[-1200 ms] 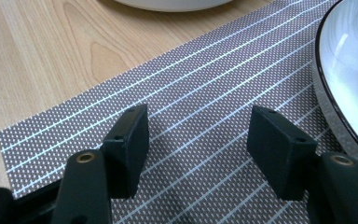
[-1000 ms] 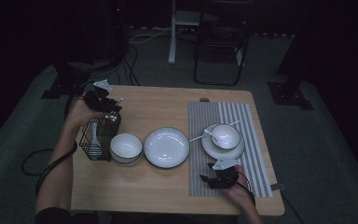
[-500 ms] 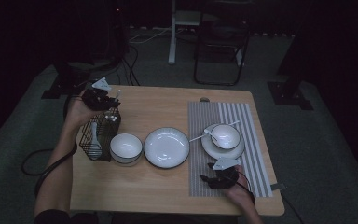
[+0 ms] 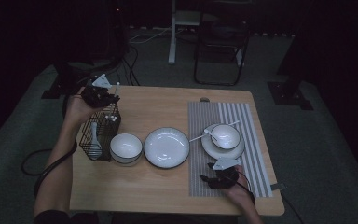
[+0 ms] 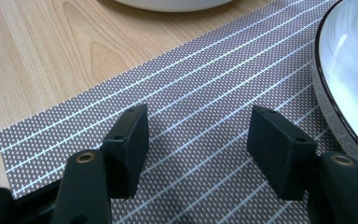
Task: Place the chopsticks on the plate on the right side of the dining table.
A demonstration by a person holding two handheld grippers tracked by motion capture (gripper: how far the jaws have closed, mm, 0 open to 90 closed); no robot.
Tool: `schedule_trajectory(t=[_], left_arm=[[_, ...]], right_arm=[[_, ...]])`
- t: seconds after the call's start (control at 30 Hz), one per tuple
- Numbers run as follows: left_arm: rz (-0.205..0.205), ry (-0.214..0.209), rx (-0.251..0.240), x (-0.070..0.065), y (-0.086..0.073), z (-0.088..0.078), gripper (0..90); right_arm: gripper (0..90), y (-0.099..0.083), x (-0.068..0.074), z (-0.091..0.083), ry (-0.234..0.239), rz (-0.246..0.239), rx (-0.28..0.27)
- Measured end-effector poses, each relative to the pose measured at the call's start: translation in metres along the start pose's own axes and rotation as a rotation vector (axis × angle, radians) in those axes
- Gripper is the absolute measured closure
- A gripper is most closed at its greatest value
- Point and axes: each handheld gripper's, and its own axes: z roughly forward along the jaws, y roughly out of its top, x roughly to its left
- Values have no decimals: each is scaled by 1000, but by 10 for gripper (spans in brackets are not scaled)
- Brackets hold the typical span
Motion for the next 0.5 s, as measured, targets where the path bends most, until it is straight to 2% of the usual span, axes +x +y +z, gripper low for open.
schedule_trajectory(t=[0.1,0.17,0.4,0.5], left_arm=[[12,12,-15,-1,10,-10,849],[12,12,-15,-1,10,-10,849],[88,67,-73,-8,54,-46,849],[110,62,-118,-14,72,-57,849]], right_arm=[[386,0,0,0,0,0,0],[386,0,0,0,0,0,0],[386,0,0,0,0,1,0],[386,0,0,0,0,1,-1]])
